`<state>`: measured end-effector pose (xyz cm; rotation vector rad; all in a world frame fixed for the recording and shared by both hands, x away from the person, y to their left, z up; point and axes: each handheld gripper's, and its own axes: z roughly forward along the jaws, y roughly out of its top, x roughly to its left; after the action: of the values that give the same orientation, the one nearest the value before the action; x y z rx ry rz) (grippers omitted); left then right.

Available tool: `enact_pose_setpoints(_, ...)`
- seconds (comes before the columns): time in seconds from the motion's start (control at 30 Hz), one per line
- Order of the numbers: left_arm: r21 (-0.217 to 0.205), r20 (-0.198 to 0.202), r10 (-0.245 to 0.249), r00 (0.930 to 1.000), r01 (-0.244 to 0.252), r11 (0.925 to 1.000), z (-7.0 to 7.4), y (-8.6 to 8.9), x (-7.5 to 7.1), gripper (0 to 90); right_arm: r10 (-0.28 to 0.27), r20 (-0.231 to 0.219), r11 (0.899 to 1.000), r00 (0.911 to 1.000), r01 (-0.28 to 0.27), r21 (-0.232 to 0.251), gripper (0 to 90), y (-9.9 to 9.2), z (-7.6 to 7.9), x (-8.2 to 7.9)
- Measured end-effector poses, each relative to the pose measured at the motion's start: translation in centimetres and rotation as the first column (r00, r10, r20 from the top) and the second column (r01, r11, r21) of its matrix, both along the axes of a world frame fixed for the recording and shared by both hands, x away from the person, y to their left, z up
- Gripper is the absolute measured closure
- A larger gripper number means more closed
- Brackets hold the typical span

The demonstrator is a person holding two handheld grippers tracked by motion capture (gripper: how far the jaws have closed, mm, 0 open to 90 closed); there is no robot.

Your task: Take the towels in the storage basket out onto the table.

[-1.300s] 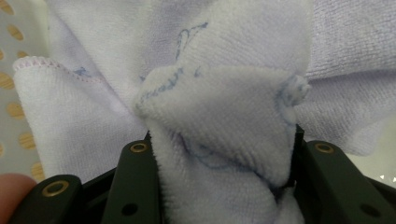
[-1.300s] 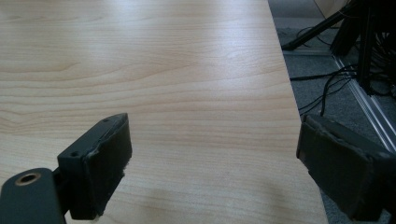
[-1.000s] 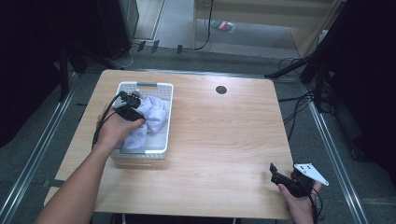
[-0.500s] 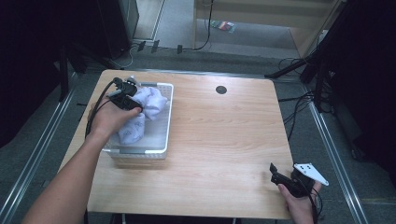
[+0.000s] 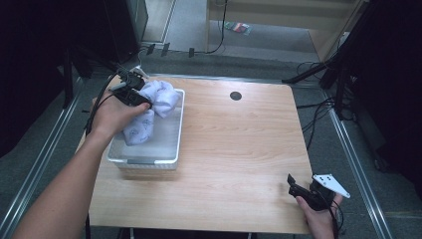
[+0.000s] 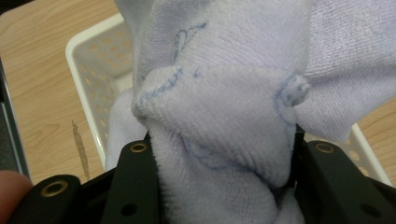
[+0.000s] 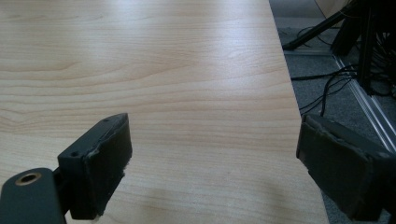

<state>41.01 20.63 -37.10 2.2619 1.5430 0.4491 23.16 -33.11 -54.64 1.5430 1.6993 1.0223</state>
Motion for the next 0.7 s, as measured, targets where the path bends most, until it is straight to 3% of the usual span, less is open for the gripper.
enact_pose_setpoints(0.37, -0.012, 0.028, -0.026, 0.9993, 0.026, 0.9996, 2.3, -0.9, -0.3, 56.7, 0.002, -0.002, 1.0, 1.0, -0.002, -0.006, 10.6, 0.0, 0.0, 0.1)
enact_pose_setpoints(0.7, -0.007, 0.036, -0.065, 0.9972, 0.065, 0.9979, 3.4, -3.2, 0.0, 56.6, 0.004, 0.0, 1.0, 1.0, -0.004, -0.016, 10.6, 0.2, 0.0, 0.1)
